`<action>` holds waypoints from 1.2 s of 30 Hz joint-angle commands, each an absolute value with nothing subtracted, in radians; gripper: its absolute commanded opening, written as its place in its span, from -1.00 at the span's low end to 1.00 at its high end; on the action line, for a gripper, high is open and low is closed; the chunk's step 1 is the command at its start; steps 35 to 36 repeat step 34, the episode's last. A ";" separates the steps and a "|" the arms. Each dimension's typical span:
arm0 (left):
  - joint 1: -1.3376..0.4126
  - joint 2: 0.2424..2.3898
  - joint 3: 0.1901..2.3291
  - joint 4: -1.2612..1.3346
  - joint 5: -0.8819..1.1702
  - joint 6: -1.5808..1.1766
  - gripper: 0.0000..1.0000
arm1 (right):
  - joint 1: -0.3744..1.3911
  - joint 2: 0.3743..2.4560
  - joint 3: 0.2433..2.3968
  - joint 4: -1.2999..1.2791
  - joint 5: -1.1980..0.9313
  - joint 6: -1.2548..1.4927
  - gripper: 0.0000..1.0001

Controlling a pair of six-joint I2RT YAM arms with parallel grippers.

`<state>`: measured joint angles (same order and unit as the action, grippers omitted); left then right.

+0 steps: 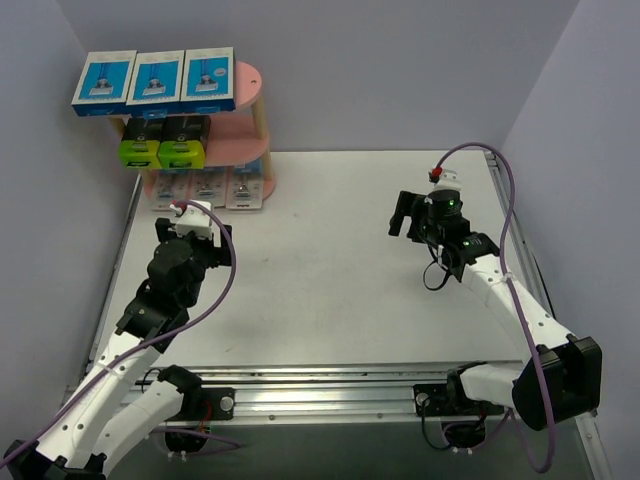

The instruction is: Place and organize the shaving razors onto the shelf

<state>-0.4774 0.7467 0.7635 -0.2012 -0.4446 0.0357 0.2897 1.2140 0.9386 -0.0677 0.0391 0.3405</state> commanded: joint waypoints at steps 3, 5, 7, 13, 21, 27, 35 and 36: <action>-0.471 0.738 0.769 -0.176 -0.500 0.049 0.88 | 0.298 1.190 0.945 -0.044 0.094 0.367 0.85; -0.468 0.735 0.764 -0.170 -0.502 0.051 0.88 | 0.298 1.201 0.956 -0.058 0.081 0.364 0.84; -0.465 0.739 0.759 -0.166 -0.503 0.054 0.88 | 0.296 1.210 0.965 -0.072 0.068 0.357 0.84; -0.462 0.758 0.770 -0.189 -0.511 0.054 0.88 | 0.296 1.244 0.962 -0.058 0.011 0.348 0.83; -0.462 0.755 0.765 -0.176 -0.489 0.051 0.88 | 0.293 1.241 0.957 -0.072 0.038 0.351 0.83; -0.462 0.743 0.766 -0.184 -0.498 0.051 0.88 | 0.293 1.253 0.960 -0.077 0.058 0.356 0.84; -0.462 0.758 0.770 -0.190 -0.479 0.043 0.88 | 0.291 1.256 0.950 -0.075 0.054 0.347 0.84; -0.462 0.758 0.770 -0.190 -0.479 0.043 0.88 | 0.291 1.256 0.950 -0.075 0.054 0.347 0.84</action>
